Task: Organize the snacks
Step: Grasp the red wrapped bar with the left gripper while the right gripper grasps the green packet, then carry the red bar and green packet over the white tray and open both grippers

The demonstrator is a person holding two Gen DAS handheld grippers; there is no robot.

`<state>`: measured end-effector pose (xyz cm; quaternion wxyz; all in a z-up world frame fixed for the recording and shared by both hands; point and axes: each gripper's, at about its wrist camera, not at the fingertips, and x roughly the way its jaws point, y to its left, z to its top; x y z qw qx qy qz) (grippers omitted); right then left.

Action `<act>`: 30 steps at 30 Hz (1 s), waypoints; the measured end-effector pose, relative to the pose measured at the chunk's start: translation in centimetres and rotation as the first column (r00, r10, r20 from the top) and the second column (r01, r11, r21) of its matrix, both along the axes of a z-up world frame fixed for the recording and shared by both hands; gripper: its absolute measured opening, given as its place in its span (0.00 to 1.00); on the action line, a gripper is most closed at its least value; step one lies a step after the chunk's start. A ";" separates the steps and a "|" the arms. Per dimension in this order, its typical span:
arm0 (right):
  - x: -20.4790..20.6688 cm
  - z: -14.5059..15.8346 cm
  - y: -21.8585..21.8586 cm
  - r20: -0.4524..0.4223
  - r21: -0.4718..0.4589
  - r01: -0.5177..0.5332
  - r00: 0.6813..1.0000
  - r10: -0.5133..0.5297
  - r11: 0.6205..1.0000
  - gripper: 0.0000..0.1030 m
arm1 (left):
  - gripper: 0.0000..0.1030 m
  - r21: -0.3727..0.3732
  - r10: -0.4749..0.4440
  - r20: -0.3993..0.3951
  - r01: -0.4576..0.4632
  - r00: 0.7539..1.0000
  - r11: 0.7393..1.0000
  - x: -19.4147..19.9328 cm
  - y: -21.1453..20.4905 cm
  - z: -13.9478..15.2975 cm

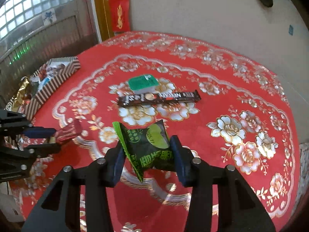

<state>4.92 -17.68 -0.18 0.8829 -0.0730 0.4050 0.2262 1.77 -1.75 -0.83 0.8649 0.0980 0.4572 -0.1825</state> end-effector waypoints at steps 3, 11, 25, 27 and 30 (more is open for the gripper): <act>-0.8 0.2 0.6 0.015 -0.003 0.001 1.000 -0.001 1.000 0.42 | 0.23 0.010 0.017 0.014 -0.017 1.000 1.000 -0.2 0.3 0.1; -2.2 0.5 1.8 0.026 0.020 0.014 1.000 -0.014 1.000 0.42 | 0.23 0.016 0.070 0.052 -0.071 0.996 0.997 -0.4 1.8 1.0; -3.2 0.4 4.7 0.011 0.059 -0.019 1.000 0.018 0.998 0.42 | 0.23 0.028 0.123 0.076 -0.126 0.989 0.992 -0.4 3.5 1.6; -3.1 0.5 5.3 0.011 0.062 -0.030 1.000 0.029 0.998 0.42 | 0.23 0.026 0.134 0.081 -0.137 0.988 0.990 -0.4 3.9 1.8; -3.2 0.7 6.2 0.013 0.067 -0.044 0.999 0.043 0.997 0.42 | 0.23 0.022 0.147 0.086 -0.150 0.985 0.988 -0.5 4.5 2.1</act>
